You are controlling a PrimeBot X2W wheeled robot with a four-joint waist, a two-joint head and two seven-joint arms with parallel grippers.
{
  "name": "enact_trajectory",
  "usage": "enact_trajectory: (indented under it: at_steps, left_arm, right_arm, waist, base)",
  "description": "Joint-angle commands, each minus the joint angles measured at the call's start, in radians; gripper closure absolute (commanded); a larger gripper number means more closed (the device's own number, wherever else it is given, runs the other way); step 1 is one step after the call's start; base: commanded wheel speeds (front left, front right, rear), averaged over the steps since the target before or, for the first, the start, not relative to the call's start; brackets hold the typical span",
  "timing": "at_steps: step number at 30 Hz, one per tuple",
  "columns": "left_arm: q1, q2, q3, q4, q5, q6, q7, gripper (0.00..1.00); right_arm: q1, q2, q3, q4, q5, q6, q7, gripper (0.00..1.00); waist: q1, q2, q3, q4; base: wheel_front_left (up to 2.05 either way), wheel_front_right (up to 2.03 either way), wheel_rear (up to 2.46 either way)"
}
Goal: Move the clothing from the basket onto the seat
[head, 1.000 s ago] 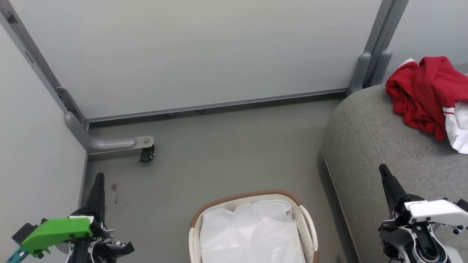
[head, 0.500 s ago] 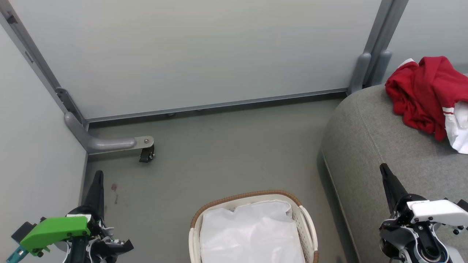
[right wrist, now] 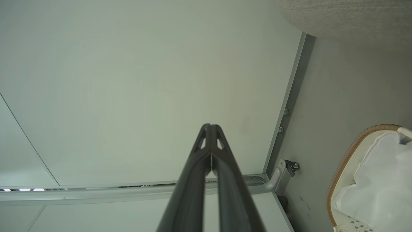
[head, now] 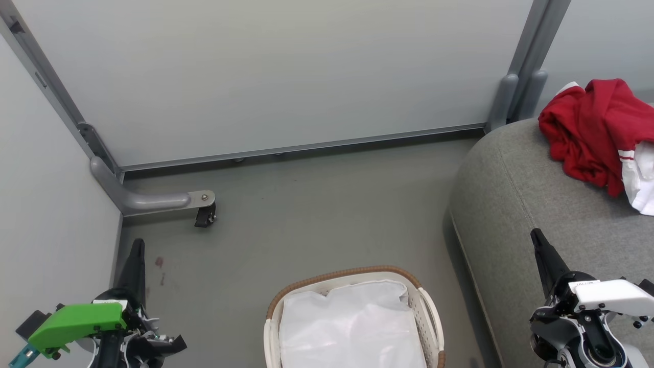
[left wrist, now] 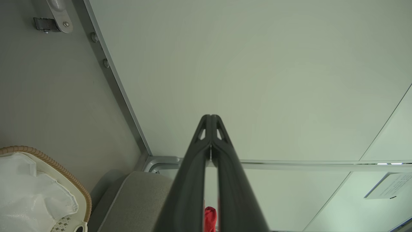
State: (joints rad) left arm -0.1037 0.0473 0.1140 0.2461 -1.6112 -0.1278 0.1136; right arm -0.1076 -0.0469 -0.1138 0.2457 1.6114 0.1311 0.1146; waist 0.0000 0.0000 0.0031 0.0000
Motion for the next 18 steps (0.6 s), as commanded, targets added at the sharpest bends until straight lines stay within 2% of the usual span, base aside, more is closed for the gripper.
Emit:
enact_trajectory:
  at_steps: [1,18]
  left_arm:
    - [-0.011,0.005,0.002,-0.002,-0.003,-0.006,0.004,1.00]
    - [-0.011,0.005,0.002,-0.002,-0.003,-0.006,0.004,1.00]
  right_arm:
    - [-0.001,-0.006,-0.002,-0.003,0.003,-0.001,0.003,1.00]
    - [-0.001,-0.006,-0.002,-0.003,0.003,-0.001,0.003,1.00]
  waist:
    - [0.0000,0.0000,0.000,0.000]
    - [0.0000,0.0000,0.000,0.000]
  base:
    - [0.00,0.00,0.00]
    - [0.00,0.00,0.00]
